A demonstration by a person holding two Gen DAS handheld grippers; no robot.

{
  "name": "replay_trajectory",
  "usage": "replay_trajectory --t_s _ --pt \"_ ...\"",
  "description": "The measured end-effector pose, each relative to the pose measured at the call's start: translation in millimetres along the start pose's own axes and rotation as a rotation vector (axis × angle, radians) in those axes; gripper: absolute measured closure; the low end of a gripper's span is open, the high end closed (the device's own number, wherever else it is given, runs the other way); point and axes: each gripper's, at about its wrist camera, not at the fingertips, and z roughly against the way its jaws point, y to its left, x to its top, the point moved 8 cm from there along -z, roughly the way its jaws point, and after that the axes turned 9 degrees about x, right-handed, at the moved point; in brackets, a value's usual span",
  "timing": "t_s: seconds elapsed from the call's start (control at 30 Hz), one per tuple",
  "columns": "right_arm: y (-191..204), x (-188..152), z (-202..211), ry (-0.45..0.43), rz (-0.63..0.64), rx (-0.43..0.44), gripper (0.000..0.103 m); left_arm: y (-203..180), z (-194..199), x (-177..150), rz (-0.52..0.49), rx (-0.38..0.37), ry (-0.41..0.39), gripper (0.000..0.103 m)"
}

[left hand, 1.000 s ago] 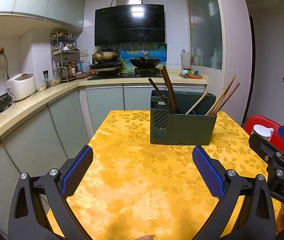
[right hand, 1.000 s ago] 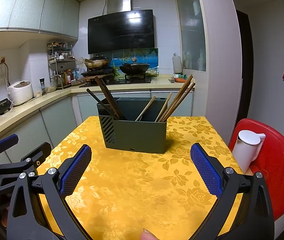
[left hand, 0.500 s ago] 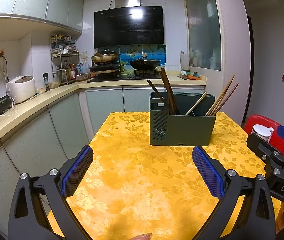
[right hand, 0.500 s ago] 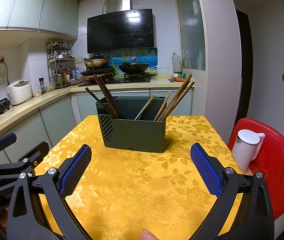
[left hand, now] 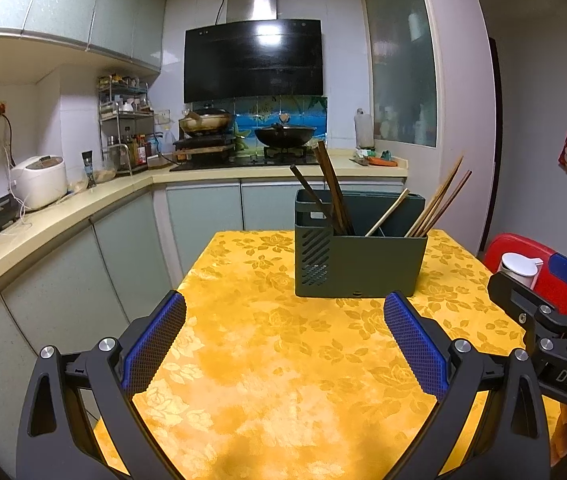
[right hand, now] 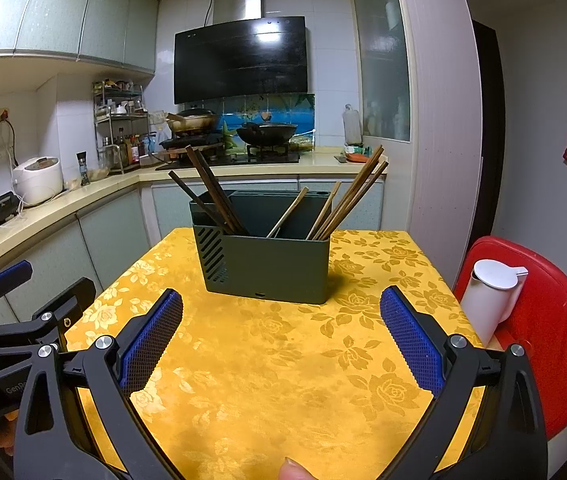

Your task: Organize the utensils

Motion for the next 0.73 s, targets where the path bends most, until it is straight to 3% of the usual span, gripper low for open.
replay_trajectory --t_s 0.23,0.53,0.73 --pt "-6.6 -5.6 -2.0 0.007 0.005 -0.011 0.007 3.5 0.5 3.8 0.001 0.024 -0.032 0.007" --pt "-10.6 -6.8 -4.5 0.016 -0.013 -0.017 0.007 8.7 -9.1 -3.2 0.027 0.023 0.032 0.007" --pt "-10.4 -7.5 -4.3 0.019 -0.011 -0.016 0.007 7.1 -6.2 -5.2 0.008 0.025 0.029 0.007"
